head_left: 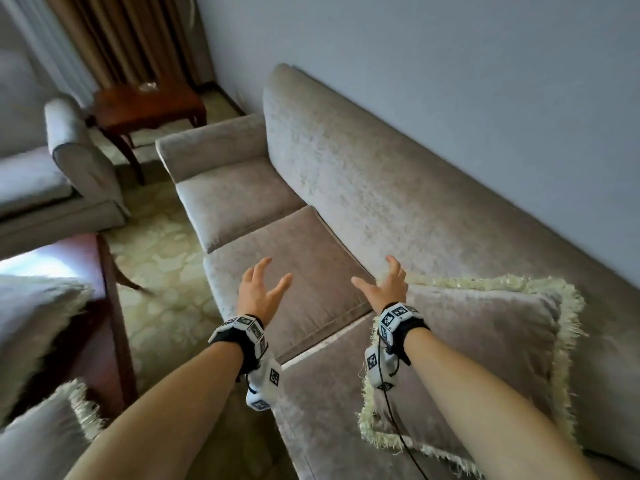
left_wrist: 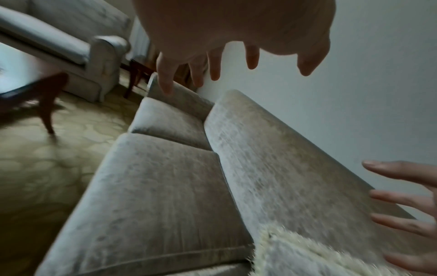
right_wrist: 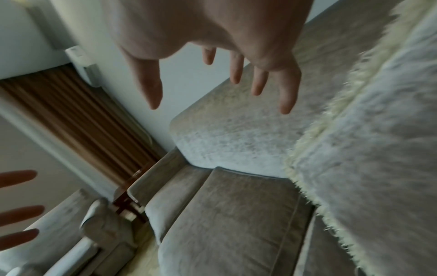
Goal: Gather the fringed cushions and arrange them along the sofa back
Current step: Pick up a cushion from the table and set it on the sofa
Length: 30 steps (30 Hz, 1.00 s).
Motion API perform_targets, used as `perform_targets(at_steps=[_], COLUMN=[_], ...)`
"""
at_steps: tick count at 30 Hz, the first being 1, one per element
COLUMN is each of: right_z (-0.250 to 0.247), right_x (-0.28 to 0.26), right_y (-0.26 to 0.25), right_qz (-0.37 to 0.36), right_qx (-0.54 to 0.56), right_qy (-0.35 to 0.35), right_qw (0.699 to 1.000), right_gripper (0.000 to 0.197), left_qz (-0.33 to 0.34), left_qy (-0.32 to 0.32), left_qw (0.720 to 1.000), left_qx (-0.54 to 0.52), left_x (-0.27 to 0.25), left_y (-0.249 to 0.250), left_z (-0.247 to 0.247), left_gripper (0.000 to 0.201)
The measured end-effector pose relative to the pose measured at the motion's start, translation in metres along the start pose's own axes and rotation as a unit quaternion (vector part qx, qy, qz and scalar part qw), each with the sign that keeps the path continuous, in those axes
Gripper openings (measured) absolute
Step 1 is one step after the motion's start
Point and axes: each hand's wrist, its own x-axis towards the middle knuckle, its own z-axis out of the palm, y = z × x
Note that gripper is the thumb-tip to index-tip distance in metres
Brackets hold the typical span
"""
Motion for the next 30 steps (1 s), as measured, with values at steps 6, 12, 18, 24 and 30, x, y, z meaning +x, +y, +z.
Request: perform_targets(at_steps=[6,12,18,24,30], right_z=[0.096,0.208,0.301,0.37,0.441], right_x=[-0.065,-0.158,-0.247,-0.304,-0.327], right_y=[-0.065,-0.116,-0.147,-0.163,-0.171], right_qz=[-0.084,-0.155,-0.21,-0.239,-0.239], right_qx=[-0.032,-0.057,-0.11,-0.17,-0.183], right_qy=[-0.098,-0.187,-0.256,-0.341,-0.407], right_qw=[0.991,0.968,0.937,0.893,0.863], right_gripper=[0.084,0.086,0.086,0.087,0.086], left_qz=[-0.067,-0.135,-0.198,-0.272,-0.35], left_qy=[0.101,0.193,0.264,0.334,0.36], left_qw=[0.993,0.972,0.944,0.902,0.864], left_qx=[0.001,-0.002,-0.001,-0.029,-0.021], left_x=[-0.042,-0.125,-0.208,-0.267,-0.293], left_y=[-0.089,-0.18,-0.258,-0.31,-0.345], left_z=[-0.122,-0.233,-0.318,-0.363,-0.39], left_gripper=[0.069,0.079,0.078,0.081,0.079])
